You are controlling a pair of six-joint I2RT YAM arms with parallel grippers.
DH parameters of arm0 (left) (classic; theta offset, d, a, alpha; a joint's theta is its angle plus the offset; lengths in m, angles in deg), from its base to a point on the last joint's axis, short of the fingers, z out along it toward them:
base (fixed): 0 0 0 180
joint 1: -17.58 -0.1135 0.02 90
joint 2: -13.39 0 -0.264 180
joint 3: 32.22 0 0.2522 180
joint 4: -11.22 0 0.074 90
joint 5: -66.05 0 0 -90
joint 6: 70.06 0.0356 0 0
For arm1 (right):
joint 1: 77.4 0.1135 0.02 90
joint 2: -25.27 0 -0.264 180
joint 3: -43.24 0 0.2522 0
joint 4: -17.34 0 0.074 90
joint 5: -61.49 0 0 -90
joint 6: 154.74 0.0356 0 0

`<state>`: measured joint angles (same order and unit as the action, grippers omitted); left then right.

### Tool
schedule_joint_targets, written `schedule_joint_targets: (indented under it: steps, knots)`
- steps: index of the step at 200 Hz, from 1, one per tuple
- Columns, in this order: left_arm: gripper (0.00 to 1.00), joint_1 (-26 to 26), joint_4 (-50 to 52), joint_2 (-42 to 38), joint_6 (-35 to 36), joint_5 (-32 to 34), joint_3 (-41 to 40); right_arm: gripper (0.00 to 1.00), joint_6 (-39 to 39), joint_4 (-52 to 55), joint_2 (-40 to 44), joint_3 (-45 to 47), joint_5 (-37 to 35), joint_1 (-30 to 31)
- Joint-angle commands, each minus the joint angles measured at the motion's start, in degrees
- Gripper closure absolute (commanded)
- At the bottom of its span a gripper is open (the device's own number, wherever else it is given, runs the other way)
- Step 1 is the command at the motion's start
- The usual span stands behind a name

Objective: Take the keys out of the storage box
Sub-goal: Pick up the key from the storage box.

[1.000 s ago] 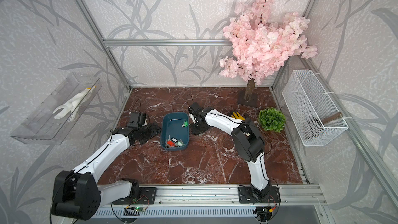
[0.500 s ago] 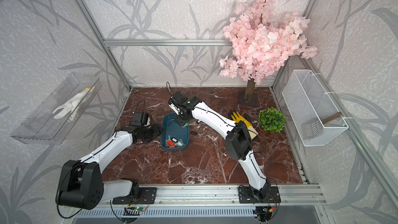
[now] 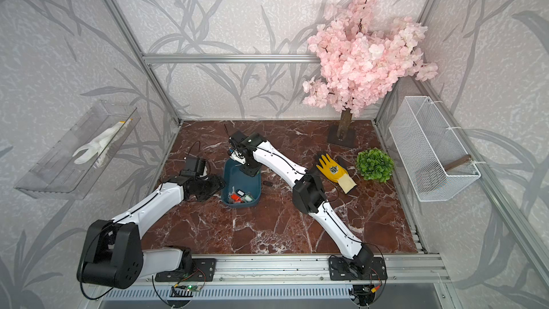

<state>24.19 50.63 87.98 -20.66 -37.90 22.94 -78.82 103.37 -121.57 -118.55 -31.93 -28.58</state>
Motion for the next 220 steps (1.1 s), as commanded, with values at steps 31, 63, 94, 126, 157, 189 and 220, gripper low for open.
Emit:
schedule_joint_targets:
  steps: [31, 63, 94, 126, 157, 189, 220]
  knots:
    - [0.32, -0.30, -1.34, 0.69, -0.03, -1.05, -1.72, 0.63, -2.09, 0.38, -2.57, -1.52, -4.39, 0.05]
    - [0.47, -0.35, -2.64, 1.24, 0.65, -3.53, -1.17, 0.63, -1.82, -0.28, -2.62, -1.46, -4.63, 0.05]
    - [0.60, -0.32, -1.30, 1.39, 1.50, -3.80, -0.59, 0.63, -2.26, -0.55, -2.86, -1.51, -5.19, 0.23]
    - [0.72, -0.23, 0.74, 0.87, 2.79, -3.80, -0.21, 0.63, -2.70, -0.63, -2.66, -1.48, -5.37, 0.71]
    - [0.79, -0.02, 1.53, 0.46, 3.23, -4.76, -0.36, 0.63, -3.04, -0.64, -2.31, -1.53, -4.91, 1.09]
    - [0.87, 0.50, 4.23, -0.46, 4.39, -3.53, -0.20, 0.63, -3.19, -0.37, -2.10, -1.48, -4.45, 1.37]
    - [0.94, 1.03, 6.94, -2.43, 5.23, -1.80, -0.36, 0.62, -4.36, 0.57, -2.11, -1.32, -4.63, 1.83]
